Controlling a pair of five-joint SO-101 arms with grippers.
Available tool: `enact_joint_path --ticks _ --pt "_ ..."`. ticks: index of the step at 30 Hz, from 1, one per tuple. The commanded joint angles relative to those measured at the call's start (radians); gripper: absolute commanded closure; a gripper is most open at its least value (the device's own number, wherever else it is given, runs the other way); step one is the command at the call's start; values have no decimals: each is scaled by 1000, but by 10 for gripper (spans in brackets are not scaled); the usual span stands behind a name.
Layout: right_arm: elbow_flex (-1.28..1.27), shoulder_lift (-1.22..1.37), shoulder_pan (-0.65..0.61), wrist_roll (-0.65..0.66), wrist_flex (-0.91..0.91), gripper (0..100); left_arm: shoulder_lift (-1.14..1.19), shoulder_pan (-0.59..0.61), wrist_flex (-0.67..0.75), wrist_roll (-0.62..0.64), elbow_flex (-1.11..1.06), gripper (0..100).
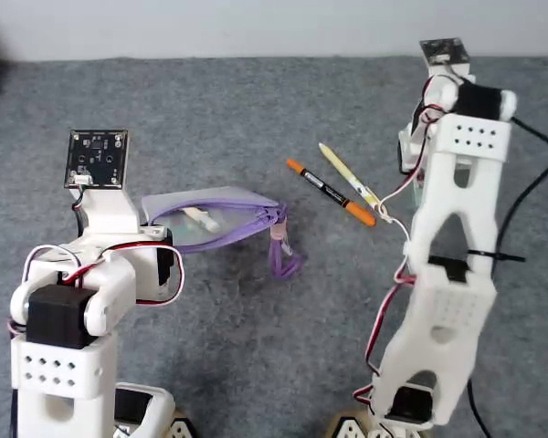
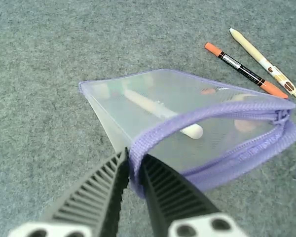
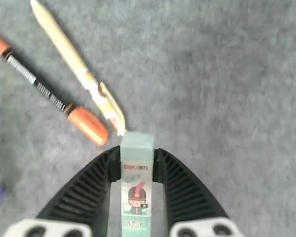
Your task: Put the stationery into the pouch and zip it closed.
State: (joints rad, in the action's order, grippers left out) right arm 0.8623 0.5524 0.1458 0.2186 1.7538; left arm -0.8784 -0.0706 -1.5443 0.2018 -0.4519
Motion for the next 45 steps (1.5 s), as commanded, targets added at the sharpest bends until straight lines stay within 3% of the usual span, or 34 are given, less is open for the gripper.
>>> enact_joint_path --ticks 1,5,10,21,26,30,38,45 --pt "-189 -269 -15 0 42 991 2 -9 18 8 16 988" --pt "-405 -489 -77 -12 41 991 2 -9 20 8 13 988" --pt "-632 -745 -255 -103 39 991 3 -9 54 8 10 988" --pt "-867 -1081 -636 -408 -168 991 3 -9 83 9 -16 988" --pt "-997 -1202 -771 -511 -394 991 20 -9 91 9 -15 988" --pt "-1174 -1326 -831 -520 -638 991 77 -6 83 20 10 988" --pt "-1530 -1526 -883 -468 -1116 991 164 -9 83 72 124 988" --pt "-1573 -1514 -881 -468 -1395 991 178 -9 83 72 127 988"
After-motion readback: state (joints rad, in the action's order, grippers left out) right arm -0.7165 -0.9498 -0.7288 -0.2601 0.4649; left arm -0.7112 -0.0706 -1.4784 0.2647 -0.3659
